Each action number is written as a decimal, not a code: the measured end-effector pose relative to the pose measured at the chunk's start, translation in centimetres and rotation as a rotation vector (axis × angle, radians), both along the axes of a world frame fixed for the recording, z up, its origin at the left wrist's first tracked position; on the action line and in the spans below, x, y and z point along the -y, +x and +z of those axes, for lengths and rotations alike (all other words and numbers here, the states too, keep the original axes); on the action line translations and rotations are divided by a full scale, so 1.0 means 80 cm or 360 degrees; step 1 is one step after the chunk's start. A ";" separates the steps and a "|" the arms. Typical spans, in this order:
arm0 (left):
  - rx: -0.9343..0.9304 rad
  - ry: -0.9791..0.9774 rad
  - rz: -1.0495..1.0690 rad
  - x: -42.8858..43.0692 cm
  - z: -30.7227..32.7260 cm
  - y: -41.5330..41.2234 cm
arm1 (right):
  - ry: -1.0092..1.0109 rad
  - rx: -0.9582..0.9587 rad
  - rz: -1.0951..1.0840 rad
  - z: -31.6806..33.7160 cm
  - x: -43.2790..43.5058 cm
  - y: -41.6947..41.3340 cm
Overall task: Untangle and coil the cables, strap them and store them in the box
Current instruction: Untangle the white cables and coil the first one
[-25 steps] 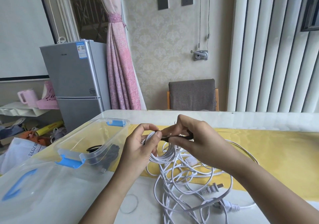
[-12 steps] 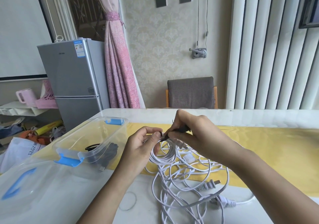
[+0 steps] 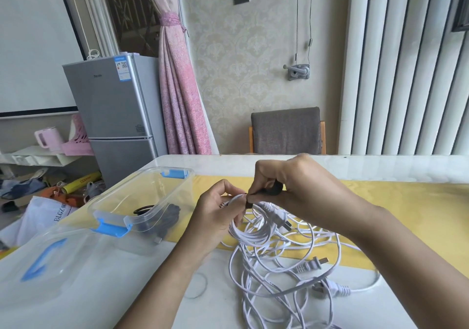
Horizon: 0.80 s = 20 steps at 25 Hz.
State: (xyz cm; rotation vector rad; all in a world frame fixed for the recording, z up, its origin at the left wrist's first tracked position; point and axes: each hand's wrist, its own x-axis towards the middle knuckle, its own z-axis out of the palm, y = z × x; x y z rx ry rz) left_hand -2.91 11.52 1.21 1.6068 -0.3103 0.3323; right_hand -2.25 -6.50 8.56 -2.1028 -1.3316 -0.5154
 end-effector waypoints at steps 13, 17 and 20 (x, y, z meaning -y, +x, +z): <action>-0.0051 -0.0444 -0.0474 0.011 0.011 -0.018 | 0.0496 -0.0747 -0.0234 -0.009 -0.017 0.008; 0.0046 -0.0346 -0.0389 0.009 0.014 -0.021 | 0.0471 -0.0674 -0.0398 -0.014 -0.023 0.012; 0.0095 -0.0248 -0.0292 0.008 0.014 -0.022 | 0.0460 -0.0680 -0.0436 -0.019 -0.025 0.011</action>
